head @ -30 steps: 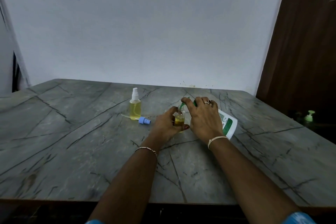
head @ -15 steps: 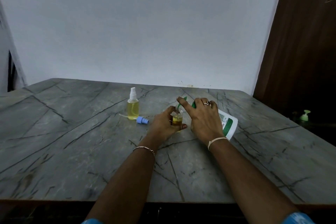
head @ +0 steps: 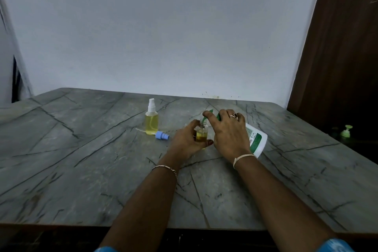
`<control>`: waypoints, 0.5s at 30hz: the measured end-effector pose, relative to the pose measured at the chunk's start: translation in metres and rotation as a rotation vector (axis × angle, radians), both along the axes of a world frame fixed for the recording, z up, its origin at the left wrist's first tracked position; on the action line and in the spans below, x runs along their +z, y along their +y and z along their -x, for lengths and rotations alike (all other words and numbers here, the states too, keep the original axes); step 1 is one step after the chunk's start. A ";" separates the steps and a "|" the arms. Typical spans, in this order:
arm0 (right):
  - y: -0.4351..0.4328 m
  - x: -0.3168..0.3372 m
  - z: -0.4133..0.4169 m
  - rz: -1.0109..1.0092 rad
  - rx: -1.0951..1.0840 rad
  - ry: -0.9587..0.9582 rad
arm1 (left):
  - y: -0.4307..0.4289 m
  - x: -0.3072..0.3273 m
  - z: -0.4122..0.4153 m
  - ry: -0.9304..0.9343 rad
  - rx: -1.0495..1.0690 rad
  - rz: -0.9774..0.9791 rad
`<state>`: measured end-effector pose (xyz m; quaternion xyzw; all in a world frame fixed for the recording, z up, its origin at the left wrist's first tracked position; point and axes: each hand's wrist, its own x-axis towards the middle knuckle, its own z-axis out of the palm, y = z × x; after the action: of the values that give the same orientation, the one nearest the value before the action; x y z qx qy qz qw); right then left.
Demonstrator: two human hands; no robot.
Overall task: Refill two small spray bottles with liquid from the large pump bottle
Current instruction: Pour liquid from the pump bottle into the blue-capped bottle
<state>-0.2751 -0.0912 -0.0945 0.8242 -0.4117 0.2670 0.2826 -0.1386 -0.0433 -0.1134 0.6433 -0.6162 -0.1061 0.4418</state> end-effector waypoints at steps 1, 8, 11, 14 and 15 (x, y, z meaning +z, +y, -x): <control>0.000 0.000 0.000 -0.003 -0.001 0.006 | 0.000 0.000 0.000 0.001 -0.002 0.002; -0.001 -0.003 0.007 0.055 0.001 0.019 | -0.002 0.000 0.000 0.004 0.005 -0.010; 0.000 -0.003 0.007 0.044 -0.010 0.029 | -0.001 0.001 0.001 -0.005 0.002 -0.014; -0.001 -0.002 0.005 0.023 -0.010 0.027 | -0.002 0.000 0.001 -0.006 0.005 -0.017; -0.001 -0.002 0.005 0.020 -0.010 0.027 | -0.002 0.000 0.000 -0.009 0.009 -0.018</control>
<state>-0.2801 -0.0926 -0.0967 0.8228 -0.4092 0.2587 0.2976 -0.1389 -0.0454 -0.1134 0.6506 -0.6143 -0.1065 0.4337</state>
